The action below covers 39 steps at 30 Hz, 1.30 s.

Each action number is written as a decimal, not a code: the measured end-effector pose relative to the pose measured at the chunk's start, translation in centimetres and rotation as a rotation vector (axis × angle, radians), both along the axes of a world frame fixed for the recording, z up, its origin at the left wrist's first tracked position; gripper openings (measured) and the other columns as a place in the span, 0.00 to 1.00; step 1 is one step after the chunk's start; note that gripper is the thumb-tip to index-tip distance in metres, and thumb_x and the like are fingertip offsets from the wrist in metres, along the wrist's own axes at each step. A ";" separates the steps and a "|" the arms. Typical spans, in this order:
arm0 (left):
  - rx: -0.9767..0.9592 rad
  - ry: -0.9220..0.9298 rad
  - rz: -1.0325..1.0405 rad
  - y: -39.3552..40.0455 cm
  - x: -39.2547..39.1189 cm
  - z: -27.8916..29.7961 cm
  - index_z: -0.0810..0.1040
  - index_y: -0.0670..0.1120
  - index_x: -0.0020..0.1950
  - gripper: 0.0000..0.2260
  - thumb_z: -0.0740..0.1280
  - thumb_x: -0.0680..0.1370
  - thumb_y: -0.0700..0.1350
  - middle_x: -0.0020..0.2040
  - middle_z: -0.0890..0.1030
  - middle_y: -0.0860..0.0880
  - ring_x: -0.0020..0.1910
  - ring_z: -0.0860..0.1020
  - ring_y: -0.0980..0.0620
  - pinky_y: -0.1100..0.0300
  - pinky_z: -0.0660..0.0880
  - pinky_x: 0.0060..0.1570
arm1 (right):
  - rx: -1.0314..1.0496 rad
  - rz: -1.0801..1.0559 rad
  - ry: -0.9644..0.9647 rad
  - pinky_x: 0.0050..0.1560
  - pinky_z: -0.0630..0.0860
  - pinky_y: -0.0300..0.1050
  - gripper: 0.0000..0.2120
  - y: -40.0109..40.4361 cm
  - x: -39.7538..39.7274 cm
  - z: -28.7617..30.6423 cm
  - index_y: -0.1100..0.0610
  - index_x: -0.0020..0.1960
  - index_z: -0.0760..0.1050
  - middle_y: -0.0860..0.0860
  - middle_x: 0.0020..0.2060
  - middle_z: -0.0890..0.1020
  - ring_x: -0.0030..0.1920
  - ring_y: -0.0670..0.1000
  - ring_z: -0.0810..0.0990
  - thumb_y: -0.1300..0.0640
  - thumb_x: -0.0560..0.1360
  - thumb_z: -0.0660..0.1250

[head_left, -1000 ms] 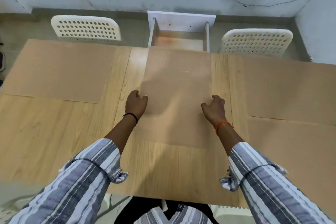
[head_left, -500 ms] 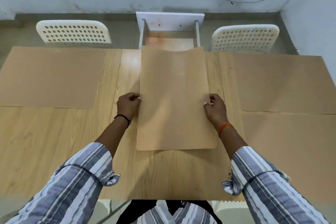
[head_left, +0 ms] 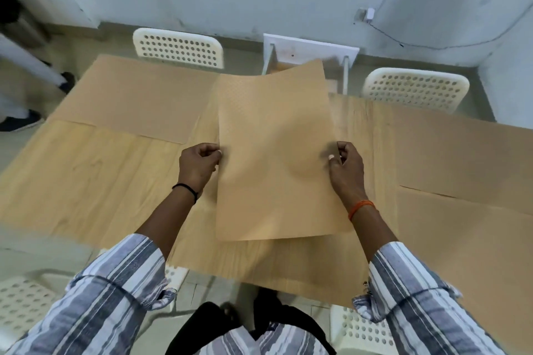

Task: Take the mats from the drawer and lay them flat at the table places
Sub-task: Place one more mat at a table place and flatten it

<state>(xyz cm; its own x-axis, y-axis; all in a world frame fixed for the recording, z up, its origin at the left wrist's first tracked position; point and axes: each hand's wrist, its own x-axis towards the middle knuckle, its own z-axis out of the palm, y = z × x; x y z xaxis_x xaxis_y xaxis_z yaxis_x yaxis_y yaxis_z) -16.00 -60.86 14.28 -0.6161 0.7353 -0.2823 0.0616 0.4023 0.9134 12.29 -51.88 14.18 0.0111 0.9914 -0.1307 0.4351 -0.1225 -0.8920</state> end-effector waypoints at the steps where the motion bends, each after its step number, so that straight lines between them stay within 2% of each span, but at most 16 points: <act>1: 0.009 0.003 0.025 -1.2 -0.7 0.3 0.82 0.40 0.52 0.07 0.68 0.76 0.38 0.42 0.82 0.47 0.39 0.79 0.53 0.62 0.75 0.38 | 0.014 0.026 0.005 0.55 0.72 0.38 0.13 -0.5 -0.9 0.2 0.57 0.61 0.74 0.49 0.55 0.78 0.56 0.48 0.76 0.66 0.78 0.61; 3: 0.018 0.003 0.072 -3.7 -2.3 0.7 0.82 0.40 0.52 0.06 0.68 0.76 0.38 0.42 0.82 0.47 0.38 0.79 0.53 0.63 0.75 0.38 | 0.035 0.077 0.017 0.47 0.71 0.29 0.11 -1.8 -2.9 0.7 0.56 0.58 0.74 0.48 0.52 0.78 0.51 0.46 0.77 0.66 0.78 0.61; 5: 0.027 0.001 0.120 -6.3 -4.0 1.0 0.82 0.39 0.51 0.07 0.69 0.75 0.38 0.42 0.82 0.46 0.37 0.79 0.53 0.63 0.75 0.37 | 0.055 0.136 0.031 0.41 0.70 0.27 0.11 -3.3 -5.1 1.1 0.55 0.56 0.74 0.48 0.50 0.79 0.49 0.45 0.77 0.67 0.78 0.60; 8: 0.041 -0.003 0.188 -10.9 -6.8 1.3 0.82 0.37 0.51 0.07 0.69 0.75 0.38 0.41 0.82 0.46 0.37 0.78 0.52 0.63 0.74 0.36 | 0.096 0.213 0.016 0.44 0.70 0.27 0.11 -5.8 -8.9 1.5 0.55 0.56 0.74 0.48 0.49 0.80 0.49 0.46 0.78 0.67 0.78 0.60; 12: 0.059 -0.010 0.257 -17.7 -10.2 1.6 0.82 0.38 0.49 0.05 0.69 0.76 0.38 0.40 0.82 0.45 0.37 0.78 0.50 0.61 0.75 0.36 | 0.095 0.275 0.001 0.43 0.69 0.23 0.13 -10.1 -13.9 1.7 0.57 0.59 0.74 0.46 0.48 0.79 0.46 0.39 0.77 0.67 0.78 0.60; 15: 0.059 -0.016 0.316 -23.5 -13.0 1.3 0.82 0.37 0.50 0.06 0.69 0.76 0.38 0.41 0.81 0.43 0.37 0.78 0.50 0.61 0.76 0.36 | 0.120 0.344 -0.030 0.43 0.67 0.25 0.13 -13.8 -17.7 1.7 0.58 0.60 0.75 0.47 0.49 0.78 0.48 0.45 0.76 0.68 0.78 0.61; 19: 0.057 -0.040 0.374 -29.2 -15.8 0.8 0.81 0.36 0.50 0.06 0.69 0.76 0.37 0.40 0.81 0.44 0.36 0.79 0.51 0.62 0.77 0.36 | 0.148 0.415 -0.053 0.50 0.71 0.36 0.13 -17.7 -22.2 1.5 0.59 0.59 0.75 0.50 0.51 0.80 0.52 0.49 0.77 0.69 0.78 0.60; 21: 0.060 -0.074 0.416 -31.3 -17.0 0.4 0.81 0.35 0.50 0.06 0.69 0.76 0.37 0.41 0.81 0.44 0.36 0.79 0.51 0.60 0.76 0.38 | 0.154 0.465 -0.073 0.48 0.71 0.35 0.13 -18.9 -24.2 1.5 0.59 0.59 0.75 0.49 0.49 0.80 0.51 0.49 0.78 0.70 0.77 0.60; 23: 0.054 -0.105 0.444 -32.6 -18.1 -0.1 0.82 0.36 0.49 0.06 0.70 0.75 0.38 0.42 0.82 0.43 0.37 0.80 0.50 0.59 0.76 0.40 | 0.165 0.513 -0.088 0.46 0.71 0.32 0.15 -19.1 -26.0 1.5 0.58 0.58 0.76 0.48 0.47 0.81 0.50 0.49 0.79 0.70 0.77 0.59; 27: 0.021 -0.144 0.479 -33.7 -20.0 -1.7 0.83 0.37 0.48 0.06 0.71 0.75 0.39 0.41 0.83 0.43 0.38 0.79 0.49 0.59 0.76 0.39 | 0.184 0.617 -0.158 0.52 0.72 0.38 0.15 -17.7 -29.7 0.6 0.58 0.57 0.76 0.51 0.50 0.82 0.55 0.52 0.79 0.70 0.76 0.59; 30: -0.021 -0.174 0.523 -33.8 -20.9 -2.7 0.83 0.38 0.47 0.05 0.71 0.74 0.38 0.40 0.82 0.44 0.36 0.79 0.51 0.66 0.75 0.34 | 0.188 0.706 -0.236 0.55 0.70 0.40 0.15 -15.6 -33.4 -0.4 0.59 0.59 0.75 0.55 0.56 0.81 0.60 0.53 0.77 0.70 0.76 0.59; 33: -0.082 -0.214 0.539 -33.5 -21.4 -3.5 0.82 0.39 0.45 0.03 0.72 0.74 0.38 0.40 0.82 0.45 0.33 0.79 0.56 0.70 0.74 0.29 | 0.164 0.769 -0.254 0.53 0.69 0.39 0.15 -13.6 -36.4 -1.3 0.61 0.59 0.75 0.57 0.56 0.81 0.58 0.55 0.78 0.72 0.76 0.58; 35: -0.115 -0.240 0.557 -33.1 -21.9 -4.1 0.82 0.40 0.44 0.02 0.72 0.73 0.37 0.40 0.83 0.43 0.32 0.79 0.57 0.69 0.74 0.30 | 0.128 0.826 -0.268 0.53 0.69 0.39 0.15 -12.4 -38.5 -2.0 0.61 0.59 0.75 0.58 0.56 0.80 0.57 0.54 0.78 0.72 0.76 0.58; 39: -0.181 -0.295 0.546 -32.3 -22.5 -4.6 0.83 0.37 0.46 0.04 0.71 0.73 0.36 0.42 0.83 0.41 0.37 0.79 0.52 0.63 0.74 0.36 | 0.108 0.888 -0.355 0.53 0.67 0.37 0.16 -10.4 -41.3 -3.3 0.62 0.63 0.74 0.59 0.59 0.79 0.60 0.57 0.77 0.70 0.77 0.59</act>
<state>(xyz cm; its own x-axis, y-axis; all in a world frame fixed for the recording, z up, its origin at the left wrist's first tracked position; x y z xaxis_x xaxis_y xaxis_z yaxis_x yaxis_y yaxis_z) -38.52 -93.14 9.65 -0.7657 0.2631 -0.5870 -0.4388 0.4536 0.7757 -29.05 -62.27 10.86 -0.7282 0.6635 -0.1717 0.5763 0.4573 -0.6773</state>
